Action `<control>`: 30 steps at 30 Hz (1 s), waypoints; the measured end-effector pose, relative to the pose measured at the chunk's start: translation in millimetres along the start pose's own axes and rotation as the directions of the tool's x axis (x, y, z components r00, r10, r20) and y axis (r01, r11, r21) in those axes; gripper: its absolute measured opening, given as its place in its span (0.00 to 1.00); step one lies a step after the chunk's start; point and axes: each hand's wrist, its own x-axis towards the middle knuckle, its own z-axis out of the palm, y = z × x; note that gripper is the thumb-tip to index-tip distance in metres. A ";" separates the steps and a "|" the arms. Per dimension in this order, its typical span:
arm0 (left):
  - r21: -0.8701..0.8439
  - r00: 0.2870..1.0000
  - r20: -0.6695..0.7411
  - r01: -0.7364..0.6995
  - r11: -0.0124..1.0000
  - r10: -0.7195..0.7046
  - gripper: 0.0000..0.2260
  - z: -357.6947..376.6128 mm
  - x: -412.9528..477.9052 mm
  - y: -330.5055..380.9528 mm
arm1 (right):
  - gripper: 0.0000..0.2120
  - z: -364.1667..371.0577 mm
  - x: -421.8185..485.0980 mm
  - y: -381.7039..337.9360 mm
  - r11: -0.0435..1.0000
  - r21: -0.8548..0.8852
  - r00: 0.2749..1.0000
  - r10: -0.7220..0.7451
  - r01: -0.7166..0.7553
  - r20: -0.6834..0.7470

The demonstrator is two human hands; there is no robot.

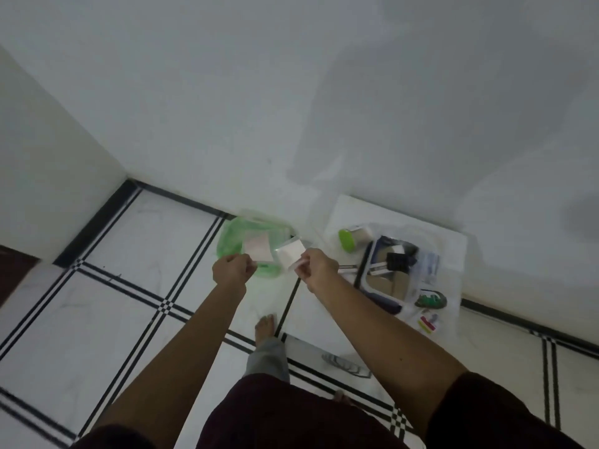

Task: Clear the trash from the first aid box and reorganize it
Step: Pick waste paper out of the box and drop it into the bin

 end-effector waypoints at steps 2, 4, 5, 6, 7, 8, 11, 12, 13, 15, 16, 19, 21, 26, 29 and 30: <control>0.002 0.999 -0.021 0.026 1.000 -0.026 0.07 -3.6 23.5 6.4 | 0.04 25.0 13.2 3.0 0.999 -0.051 1.000 0.001 -0.001 -0.006; 0.021 0.998 -0.043 0.042 0.999 -0.041 0.10 -6.6 64.5 17.0 | 0.06 61.5 42.7 13.0 0.992 -0.126 0.999 0.012 -0.016 -0.033; 0.038 0.998 -0.052 0.049 0.998 -0.047 0.13 -6.0 82.8 21.1 | 0.06 76.5 56.1 17.1 0.986 -0.163 0.999 0.013 -0.021 -0.051; 0.063 0.995 -0.074 0.067 0.996 -0.062 0.15 -6.3 106.1 24.7 | 0.06 94.5 72.9 23.7 0.981 -0.189 0.997 0.027 -0.040 -0.075; 0.084 0.993 -0.092 0.077 0.994 -0.069 0.16 -5.6 127.8 28.0 | 0.06 111.0 90.7 29.6 0.976 -0.209 0.995 0.039 -0.058 -0.093; 0.103 0.992 -0.107 0.078 0.992 -0.067 0.16 -3.7 142.1 30.9 | 0.05 121.8 101.9 32.4 0.969 -0.235 0.993 0.047 -0.071 -0.106; 0.193 0.988 -0.148 0.072 0.979 -0.044 0.17 3.5 201.8 36.4 | 0.11 161.3 153.3 50.4 0.950 -0.299 0.991 0.054 -0.090 -0.126; 0.237 0.988 -0.149 0.072 0.969 -0.037 0.18 4.8 221.9 35.0 | 0.15 171.9 169.7 56.7 0.941 -0.322 0.989 0.060 -0.100 -0.133; 0.287 0.989 -0.144 0.070 0.955 -0.030 0.19 6.1 242.1 32.3 | 0.16 181.2 187.6 64.3 0.935 -0.338 0.987 0.066 -0.111 -0.144; 0.379 0.990 -0.135 0.078 0.922 -0.029 0.19 9.2 285.3 23.0 | 0.15 199.3 221.5 77.1 0.925 -0.349 0.980 0.092 -0.149 -0.175; 0.423 0.992 -0.128 0.073 0.903 -0.020 0.20 10.5 301.2 18.4 | 0.14 205.3 234.4 82.7 0.923 -0.346 0.976 0.107 -0.169 -0.192; 0.570 0.997 -0.072 0.021 0.821 0.025 0.19 21.4 348.2 3.9 | 0.18 219.6 283.0 104.5 0.932 -0.289 0.962 0.159 -0.220 -0.221; 0.635 0.999 -0.022 -0.010 0.772 0.031 0.18 28.5 379.3 -6.3 | 0.18 227.5 313.2 119.2 0.937 -0.254 0.955 0.181 -0.240 -0.234; 0.750 0.993 0.117 -0.095 0.654 0.010 0.23 29.9 416.6 -30.4 | 0.18 226.4 351.0 142.6 0.906 -0.269 0.934 0.266 -0.326 -0.237; 0.812 0.977 0.210 -0.198 0.549 0.042 0.17 22.5 404.1 -36.3 | 0.16 218.6 348.6 148.3 0.835 -0.463 0.946 0.188 -0.296 -0.265; 0.824 0.967 0.249 -0.242 0.512 0.057 0.15 20.0 397.6 -38.1 | 0.14 216.0 343.0 146.2 0.781 -0.576 0.963 0.120 -0.242 -0.242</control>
